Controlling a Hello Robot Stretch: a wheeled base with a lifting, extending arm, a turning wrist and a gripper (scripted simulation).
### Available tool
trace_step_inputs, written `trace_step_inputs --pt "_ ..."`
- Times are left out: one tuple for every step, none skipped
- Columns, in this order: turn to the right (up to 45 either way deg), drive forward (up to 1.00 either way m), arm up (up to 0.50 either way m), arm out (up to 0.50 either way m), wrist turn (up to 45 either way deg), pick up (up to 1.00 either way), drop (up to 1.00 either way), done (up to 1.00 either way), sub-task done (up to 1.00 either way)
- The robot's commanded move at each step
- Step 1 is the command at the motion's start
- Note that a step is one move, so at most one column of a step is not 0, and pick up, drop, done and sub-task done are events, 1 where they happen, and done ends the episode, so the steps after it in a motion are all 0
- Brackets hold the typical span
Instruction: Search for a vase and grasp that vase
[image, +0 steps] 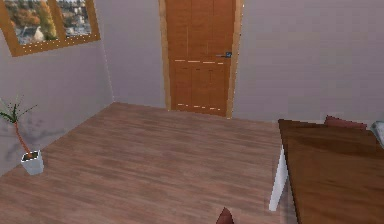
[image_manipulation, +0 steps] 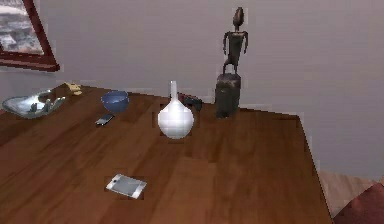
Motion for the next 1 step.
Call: trace_step_inputs --pt "0.0 0.0 0.5 0.0 0.0 0.0 0.0 0.0 0.0"
